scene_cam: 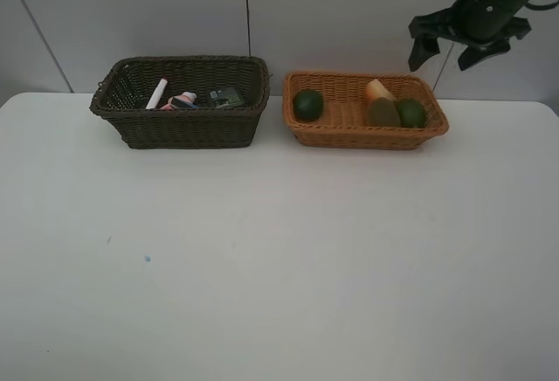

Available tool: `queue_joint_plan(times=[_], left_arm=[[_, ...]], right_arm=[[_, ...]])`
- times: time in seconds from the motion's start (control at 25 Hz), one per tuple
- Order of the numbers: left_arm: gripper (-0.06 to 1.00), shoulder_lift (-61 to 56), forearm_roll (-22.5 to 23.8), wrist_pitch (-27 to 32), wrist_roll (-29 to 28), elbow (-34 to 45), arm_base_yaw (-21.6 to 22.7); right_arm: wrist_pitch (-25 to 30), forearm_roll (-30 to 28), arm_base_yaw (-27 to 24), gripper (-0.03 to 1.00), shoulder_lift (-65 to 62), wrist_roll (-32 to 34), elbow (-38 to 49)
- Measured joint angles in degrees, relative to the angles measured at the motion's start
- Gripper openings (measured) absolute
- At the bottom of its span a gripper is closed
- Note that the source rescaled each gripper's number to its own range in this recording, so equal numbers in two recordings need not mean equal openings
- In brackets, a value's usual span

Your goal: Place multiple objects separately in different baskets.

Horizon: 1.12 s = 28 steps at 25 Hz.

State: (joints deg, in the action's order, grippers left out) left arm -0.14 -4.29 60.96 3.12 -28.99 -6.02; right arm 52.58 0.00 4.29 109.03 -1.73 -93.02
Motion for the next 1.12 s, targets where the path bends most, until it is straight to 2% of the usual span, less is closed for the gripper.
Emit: queue_joint_plan(times=[0.16, 0.36, 0.6, 0.76, 0.92, 1.12], left_arm=[[0.8, 0.0, 0.0, 0.0, 0.0, 0.0, 0.0], [0.8, 0.0, 0.0, 0.0, 0.0, 0.0, 0.0], [0.8, 0.0, 0.0, 0.0, 0.0, 0.0, 0.0], [0.8, 0.0, 0.0, 0.0, 0.0, 0.0, 0.0], [0.8, 0.0, 0.0, 0.0, 0.0, 0.0, 0.0], [0.8, 0.0, 0.0, 0.0, 0.0, 0.0, 0.0]], right_arm=[[3.5, 0.0, -4.91, 1.0, -4.71, 1.1, 5.34], [6.14, -0.43, -8.69, 1.0, -19.03, 2.64, 21.28], [6.85, -0.5, -8.7, 1.0, -45.89, 3.08, 39.33], [8.11, 0.0, -8.7, 1.0, -65.01, 3.07, 48.31], [10.65, 0.0, -8.7, 1.0, -83.37, 3.08, 54.03], [14.68, 0.0, -8.7, 1.0, -100.43, 2.93, 56.81]])
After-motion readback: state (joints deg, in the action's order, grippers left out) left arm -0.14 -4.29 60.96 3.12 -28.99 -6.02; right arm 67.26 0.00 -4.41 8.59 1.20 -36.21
